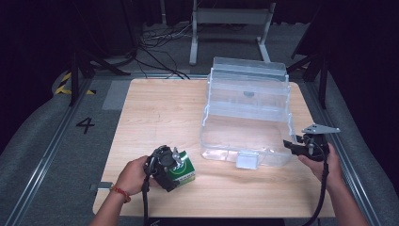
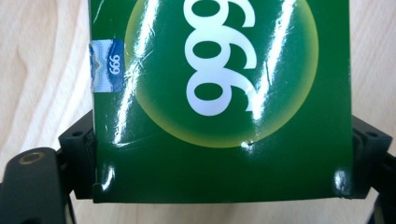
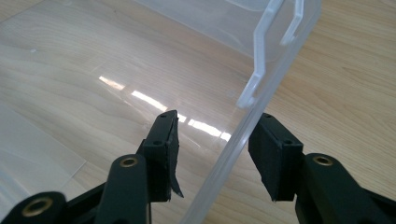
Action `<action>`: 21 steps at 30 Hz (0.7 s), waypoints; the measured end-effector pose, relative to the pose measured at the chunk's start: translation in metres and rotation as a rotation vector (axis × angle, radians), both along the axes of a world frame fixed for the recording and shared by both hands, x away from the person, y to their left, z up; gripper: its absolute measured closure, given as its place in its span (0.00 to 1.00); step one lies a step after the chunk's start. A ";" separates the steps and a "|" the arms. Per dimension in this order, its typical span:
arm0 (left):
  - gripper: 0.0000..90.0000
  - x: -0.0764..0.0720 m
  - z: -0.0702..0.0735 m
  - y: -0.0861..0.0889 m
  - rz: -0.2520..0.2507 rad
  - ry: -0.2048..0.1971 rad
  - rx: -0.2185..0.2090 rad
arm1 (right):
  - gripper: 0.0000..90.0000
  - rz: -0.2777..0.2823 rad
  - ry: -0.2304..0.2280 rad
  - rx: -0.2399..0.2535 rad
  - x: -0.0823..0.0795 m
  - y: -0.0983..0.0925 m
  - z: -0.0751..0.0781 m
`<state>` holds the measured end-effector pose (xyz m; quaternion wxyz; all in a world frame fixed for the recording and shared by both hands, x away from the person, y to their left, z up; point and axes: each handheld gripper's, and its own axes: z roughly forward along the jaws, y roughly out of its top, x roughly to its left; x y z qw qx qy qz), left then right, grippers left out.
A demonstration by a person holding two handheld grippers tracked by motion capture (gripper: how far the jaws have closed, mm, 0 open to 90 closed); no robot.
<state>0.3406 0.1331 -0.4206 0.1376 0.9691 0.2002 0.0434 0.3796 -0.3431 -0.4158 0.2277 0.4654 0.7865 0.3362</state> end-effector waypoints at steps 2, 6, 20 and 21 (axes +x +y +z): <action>0.16 -0.005 0.000 0.004 -0.001 0.000 0.007 | 0.60 0.003 0.000 0.000 0.000 0.002 0.000; 0.16 -0.014 0.000 0.015 -0.003 0.003 0.006 | 0.60 0.019 0.002 -0.006 0.000 0.014 0.000; 0.16 -0.022 0.000 0.024 -0.010 0.011 0.015 | 0.60 0.081 0.004 -0.015 -0.002 0.049 0.001; 0.16 -0.022 0.000 0.024 -0.011 0.011 0.016 | 0.60 0.083 0.003 -0.014 -0.003 0.052 0.001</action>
